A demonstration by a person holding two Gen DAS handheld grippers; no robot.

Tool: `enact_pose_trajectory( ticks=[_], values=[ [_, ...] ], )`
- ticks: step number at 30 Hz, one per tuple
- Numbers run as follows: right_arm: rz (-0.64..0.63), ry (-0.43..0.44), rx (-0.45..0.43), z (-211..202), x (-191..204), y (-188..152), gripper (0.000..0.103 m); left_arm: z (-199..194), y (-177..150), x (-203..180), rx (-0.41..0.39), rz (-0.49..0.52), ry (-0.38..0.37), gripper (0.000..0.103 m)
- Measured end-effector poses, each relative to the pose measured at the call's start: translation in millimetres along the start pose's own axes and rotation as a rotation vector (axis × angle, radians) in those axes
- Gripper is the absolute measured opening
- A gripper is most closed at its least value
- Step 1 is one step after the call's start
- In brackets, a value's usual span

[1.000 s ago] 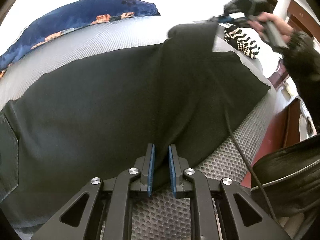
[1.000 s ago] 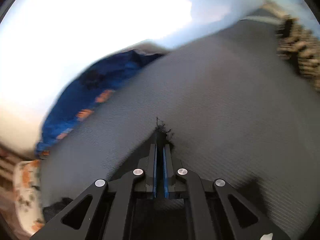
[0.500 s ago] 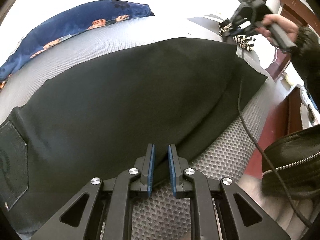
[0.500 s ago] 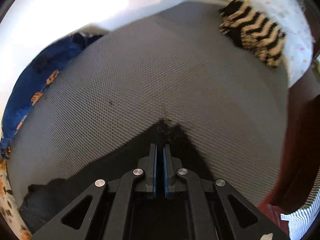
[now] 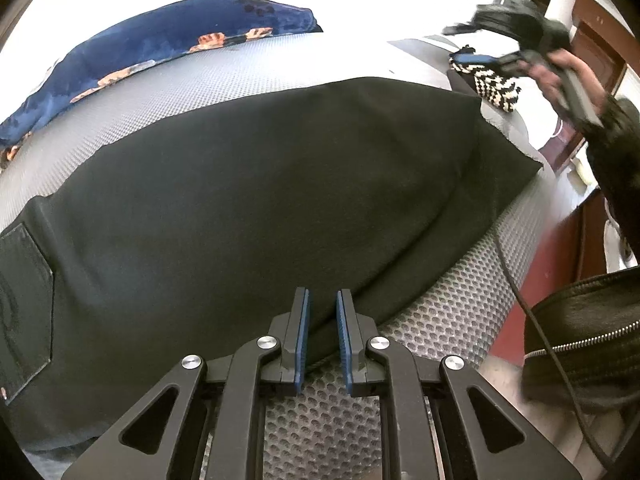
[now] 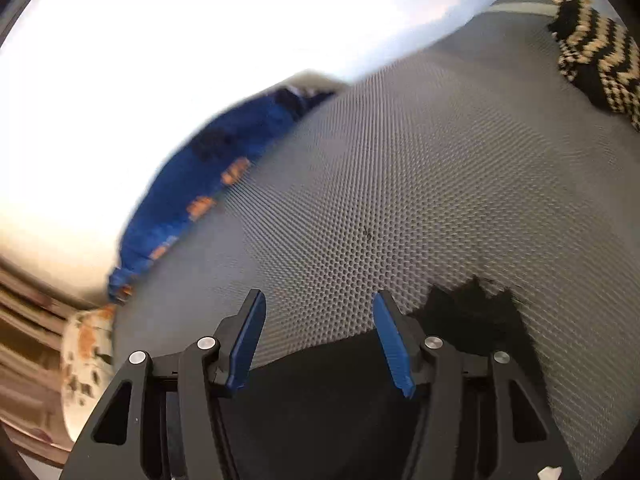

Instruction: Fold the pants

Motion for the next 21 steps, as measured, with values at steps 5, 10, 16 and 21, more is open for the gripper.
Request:
enact_pose_trajectory(
  ticks=[5, 10, 16, 21],
  values=[
    [0.025, -0.040, -0.037, -48.9, -38.8, -22.8, 0.051, 0.8, -0.1, 2.7, 0.001, -0.015, -0.002, 0.015],
    [0.132, -0.060, -0.003, -51.0, -85.6, -51.7, 0.036, 1.5, 1.2, 2.3, 0.006, -0.010, 0.005, 0.015],
    [0.240, -0.026, -0.005, -26.9, -113.3, -62.9, 0.037, 2.3, 1.9, 0.9, 0.012, -0.015, 0.018, 0.015],
    [0.255, -0.013, -0.036, -8.9, -115.7, -53.6, 0.035, 3.6, 2.3, -1.0, 0.016, -0.008, 0.031, 0.015]
  ],
)
Point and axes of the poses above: each gripper's, at about its wrist camera, not at the fingertips, and z roughly the way its jaws point, x to its left, y to its top, the point moved 1 cm from there along z, roughly the way its jaws point, and after that the axes turned 14 degrees about -x, right-handed, at the moved point
